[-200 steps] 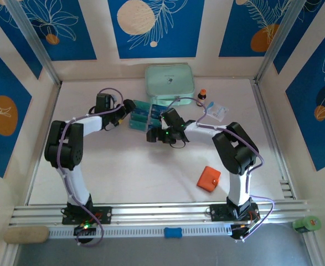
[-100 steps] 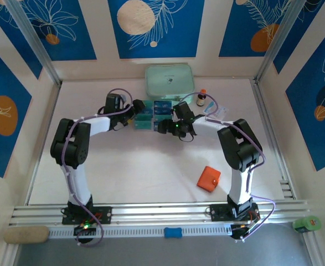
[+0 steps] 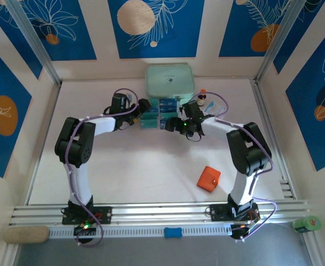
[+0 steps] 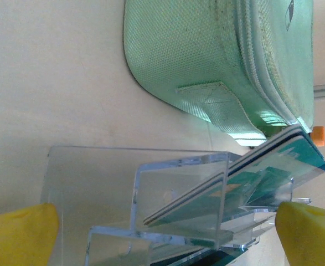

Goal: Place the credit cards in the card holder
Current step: Rotate the storage box at the top-center of the table.

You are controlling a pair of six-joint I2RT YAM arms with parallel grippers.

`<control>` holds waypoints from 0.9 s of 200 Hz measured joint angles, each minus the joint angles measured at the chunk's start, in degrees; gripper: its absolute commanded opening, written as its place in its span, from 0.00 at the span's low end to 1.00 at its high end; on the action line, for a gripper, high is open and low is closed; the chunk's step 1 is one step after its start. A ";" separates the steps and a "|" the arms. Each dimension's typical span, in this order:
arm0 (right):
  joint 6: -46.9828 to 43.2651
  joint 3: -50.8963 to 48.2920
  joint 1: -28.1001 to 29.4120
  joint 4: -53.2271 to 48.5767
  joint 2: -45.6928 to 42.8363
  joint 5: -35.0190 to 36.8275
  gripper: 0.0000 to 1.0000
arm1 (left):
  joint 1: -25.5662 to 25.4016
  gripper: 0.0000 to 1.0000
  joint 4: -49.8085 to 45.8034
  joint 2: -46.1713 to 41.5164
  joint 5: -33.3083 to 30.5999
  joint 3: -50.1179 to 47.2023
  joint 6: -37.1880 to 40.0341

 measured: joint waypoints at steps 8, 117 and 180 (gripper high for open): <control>0.07 -1.38 -0.17 -0.33 -2.29 -0.07 0.81 | 0.02 1.00 0.00 -0.02 0.00 0.00 0.02; 5.84 -16.24 -2.99 -14.10 -30.60 0.44 0.89 | 5.60 1.00 -0.42 -9.27 0.04 -5.86 1.57; 18.97 -24.37 -3.41 -32.26 -47.17 3.61 0.83 | 4.39 1.00 -9.79 -23.26 -0.61 -11.89 4.74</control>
